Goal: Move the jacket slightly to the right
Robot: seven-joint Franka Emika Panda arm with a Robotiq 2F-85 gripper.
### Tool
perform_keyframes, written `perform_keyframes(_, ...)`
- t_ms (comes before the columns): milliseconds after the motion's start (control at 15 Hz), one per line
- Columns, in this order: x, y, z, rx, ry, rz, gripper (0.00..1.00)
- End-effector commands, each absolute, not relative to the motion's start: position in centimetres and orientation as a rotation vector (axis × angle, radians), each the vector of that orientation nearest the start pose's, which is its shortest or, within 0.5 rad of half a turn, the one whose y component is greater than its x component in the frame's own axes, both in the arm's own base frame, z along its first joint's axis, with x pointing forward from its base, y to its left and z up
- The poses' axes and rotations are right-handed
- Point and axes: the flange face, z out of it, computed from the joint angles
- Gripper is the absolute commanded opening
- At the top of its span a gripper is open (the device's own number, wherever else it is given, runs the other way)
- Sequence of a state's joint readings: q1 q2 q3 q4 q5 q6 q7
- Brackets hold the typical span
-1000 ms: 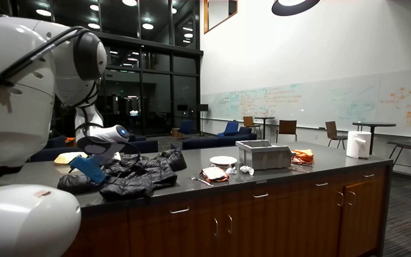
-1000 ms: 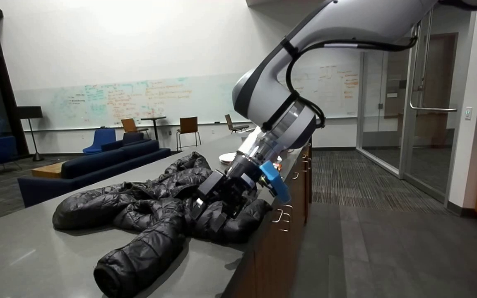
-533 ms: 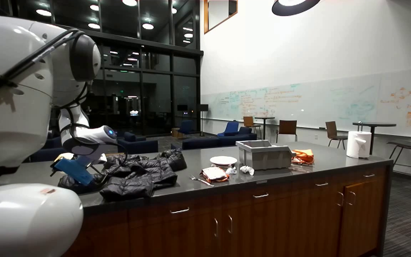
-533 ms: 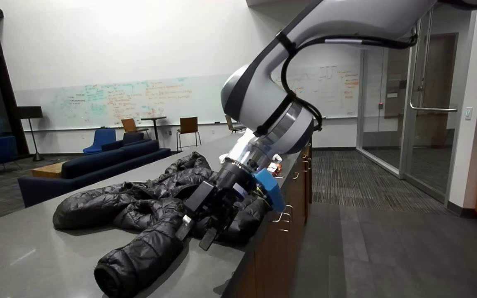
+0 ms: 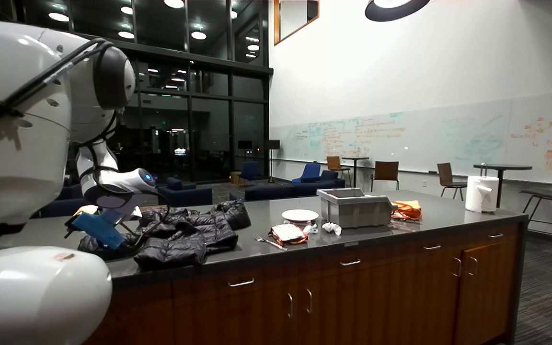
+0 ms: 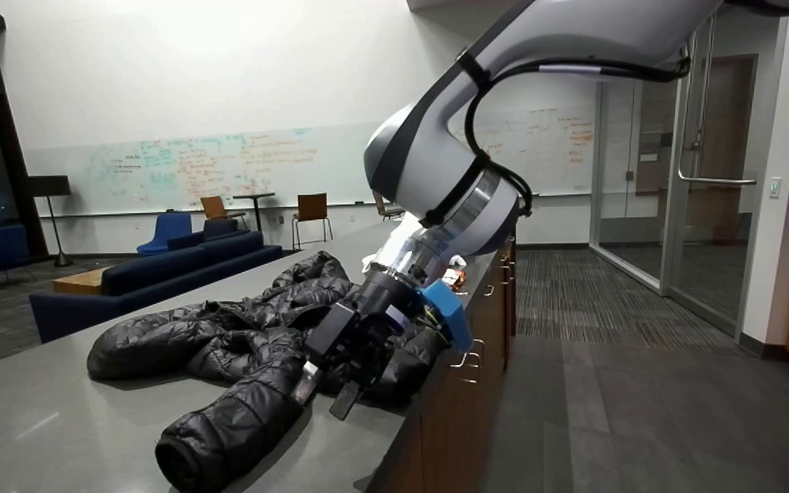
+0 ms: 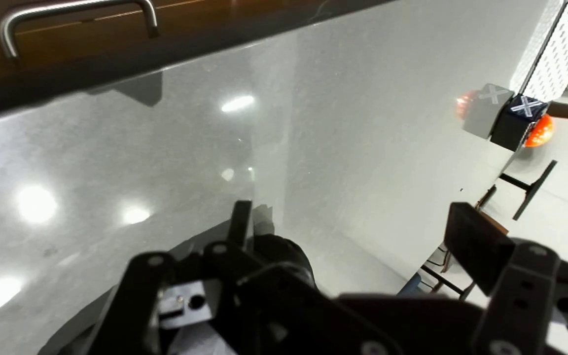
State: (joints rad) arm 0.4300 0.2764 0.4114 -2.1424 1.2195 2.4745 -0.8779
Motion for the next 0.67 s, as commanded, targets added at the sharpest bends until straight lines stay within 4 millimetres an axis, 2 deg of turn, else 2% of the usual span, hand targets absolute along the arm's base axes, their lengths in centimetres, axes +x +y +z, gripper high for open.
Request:
perform_keyframes(0,38.7,42.8,28.9,-2.085,-0.74,-0.038,1.0)
perform_keyframes(600,39.0,45.5,26.0,-1.917,-0.46,-0.136,1.0)
